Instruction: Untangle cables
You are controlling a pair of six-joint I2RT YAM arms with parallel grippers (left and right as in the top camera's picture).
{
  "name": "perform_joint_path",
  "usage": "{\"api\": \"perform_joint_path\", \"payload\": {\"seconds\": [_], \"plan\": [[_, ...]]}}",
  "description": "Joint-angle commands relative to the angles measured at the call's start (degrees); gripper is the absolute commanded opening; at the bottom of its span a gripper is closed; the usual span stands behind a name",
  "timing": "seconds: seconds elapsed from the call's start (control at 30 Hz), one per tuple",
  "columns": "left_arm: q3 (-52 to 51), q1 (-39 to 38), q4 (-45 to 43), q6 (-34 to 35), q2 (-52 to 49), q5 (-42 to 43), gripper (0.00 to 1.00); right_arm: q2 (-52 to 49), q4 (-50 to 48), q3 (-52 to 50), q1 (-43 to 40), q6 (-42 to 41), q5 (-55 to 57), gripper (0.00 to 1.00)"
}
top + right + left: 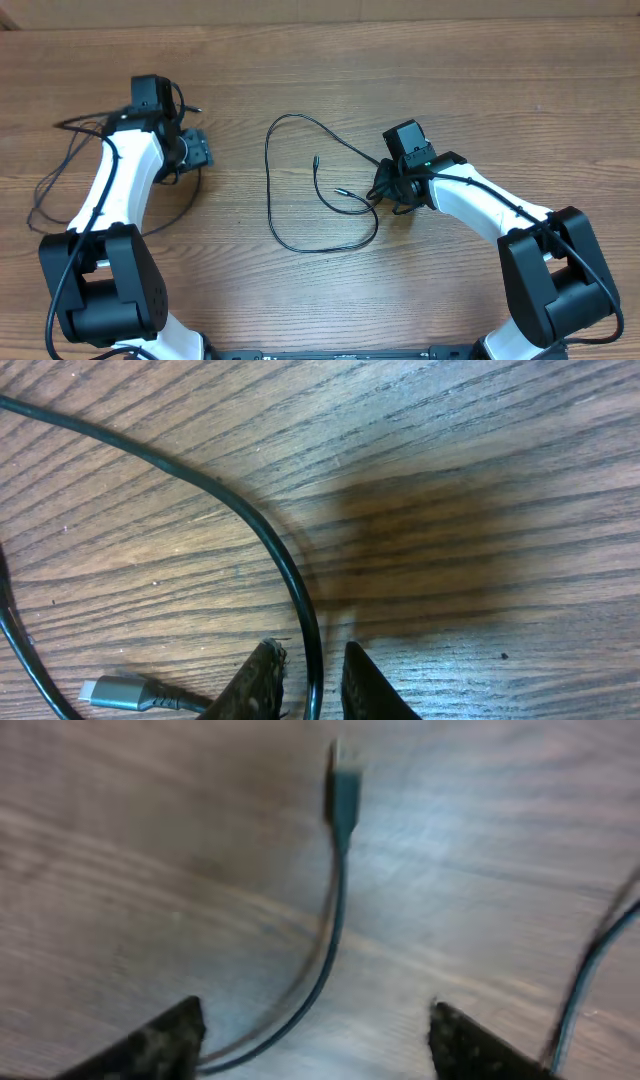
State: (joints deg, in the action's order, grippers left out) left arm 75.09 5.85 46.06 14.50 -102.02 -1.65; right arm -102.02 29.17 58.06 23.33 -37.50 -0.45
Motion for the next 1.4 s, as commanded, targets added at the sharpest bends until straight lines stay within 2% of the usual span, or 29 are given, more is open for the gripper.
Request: {"api": "perform_joint_path", "payload": {"seconds": [0.0,0.07,0.3,0.4,0.47,0.67,0.73,0.9,1.13,1.37], "plan": [[1.79,-0.35,-0.26,-2.69,0.57,1.44,0.57,0.96,-0.42,1.16,-0.11,-0.02,0.39,0.19],[1.79,-0.35,-0.2,-2.75,-0.76,1.46,0.55,0.96,-0.37,1.16,-0.11,-0.02,0.39,0.19],[1.79,-0.37,0.46,-2.78,-7.43,1.2,0.58,0.96,-0.2,1.16,-0.11,0.0,0.42,0.19],[1.79,-0.24,0.22,-3.23,-10.03,1.07,0.55,0.96,-0.22,1.16,-0.11,-0.02,0.39,0.19],[1.79,-0.24,-0.35,-4.26,-11.37,1.03,0.49,0.96,-0.22,1.16,-0.11,-0.02,0.39,0.19],[1.79,-0.24,-6.91,-4.98,-15.76,-2.99,0.1,0.96,-0.22,1.16,-0.11,0.0,0.39,0.19],[1.79,-0.2,-9.94,-5.75,-17.35,-5.95,0.04,0.96,-0.2,1.16,-0.11,0.0,0.39,0.19],[1.79,0.04,-17.0,-7.32,-22.38,-14.86,0.04,0.96,-0.13,1.16,-0.11,0.0,0.39,0.19],[1.79,1.2,-25.57,-15.93,-29.66,-15.67,0.09,0.96,-0.17,1.16,-0.11,0.0,0.39,0.19],[2.8,4.44,-28.5,-16.06,-30.97,-19.65,0.13,0.96,-0.39,1.16,-0.11,-0.02,0.39,0.19]]}}
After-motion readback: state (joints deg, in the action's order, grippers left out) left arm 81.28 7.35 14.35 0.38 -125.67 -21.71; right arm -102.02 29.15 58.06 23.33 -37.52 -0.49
